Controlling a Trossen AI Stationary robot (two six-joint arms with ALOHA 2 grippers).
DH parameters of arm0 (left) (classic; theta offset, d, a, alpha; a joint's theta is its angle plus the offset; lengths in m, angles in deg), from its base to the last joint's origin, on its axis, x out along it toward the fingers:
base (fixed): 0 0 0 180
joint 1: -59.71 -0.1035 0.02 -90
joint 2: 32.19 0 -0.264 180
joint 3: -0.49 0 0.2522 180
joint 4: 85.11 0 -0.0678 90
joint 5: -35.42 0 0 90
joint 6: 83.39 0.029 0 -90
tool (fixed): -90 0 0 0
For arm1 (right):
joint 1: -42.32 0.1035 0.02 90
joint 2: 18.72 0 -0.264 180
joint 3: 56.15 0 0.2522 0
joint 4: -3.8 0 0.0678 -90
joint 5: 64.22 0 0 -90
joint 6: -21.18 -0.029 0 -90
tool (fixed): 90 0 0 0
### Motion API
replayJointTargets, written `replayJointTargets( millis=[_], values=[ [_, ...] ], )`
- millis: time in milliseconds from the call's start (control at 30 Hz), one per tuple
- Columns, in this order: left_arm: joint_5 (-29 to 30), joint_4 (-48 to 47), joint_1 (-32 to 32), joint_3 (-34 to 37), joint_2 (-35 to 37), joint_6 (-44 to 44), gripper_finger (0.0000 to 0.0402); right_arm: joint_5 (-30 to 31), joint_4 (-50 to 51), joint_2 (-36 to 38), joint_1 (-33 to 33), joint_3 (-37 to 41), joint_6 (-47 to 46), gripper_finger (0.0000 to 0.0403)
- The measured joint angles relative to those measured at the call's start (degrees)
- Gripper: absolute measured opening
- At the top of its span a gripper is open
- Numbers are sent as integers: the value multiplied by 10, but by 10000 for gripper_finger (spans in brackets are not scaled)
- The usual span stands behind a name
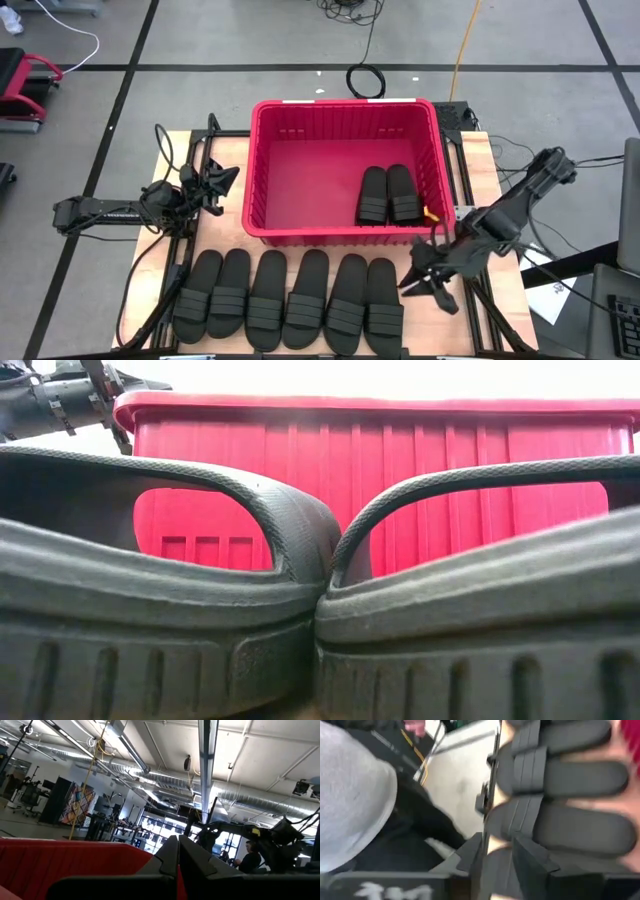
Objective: Pick and place slides into bin
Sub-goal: Put the black slide into the red bin
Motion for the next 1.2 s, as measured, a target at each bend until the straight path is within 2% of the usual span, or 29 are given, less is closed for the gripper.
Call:
replayJointTargets(
  millis=[167,367,467,700,900,1200],
  values=[
    [0,-5,0,0,0,0,21,-69,30,-22,6,0,-18,135],
    [-1,-12,0,0,0,-26,21,-70,38,-27,10,25,-15,144],
    [-1,-12,0,0,0,-26,21,-76,21,-24,10,46,-27,143],
    [-2,-13,0,0,0,-30,21,-145,-64,-24,10,117,-48,150],
    [-2,-15,0,0,0,-27,21,-143,-85,-22,10,154,-92,159],
    [-2,-16,0,0,0,-26,21,-111,-100,-22,10,157,-99,160]
  ],
)
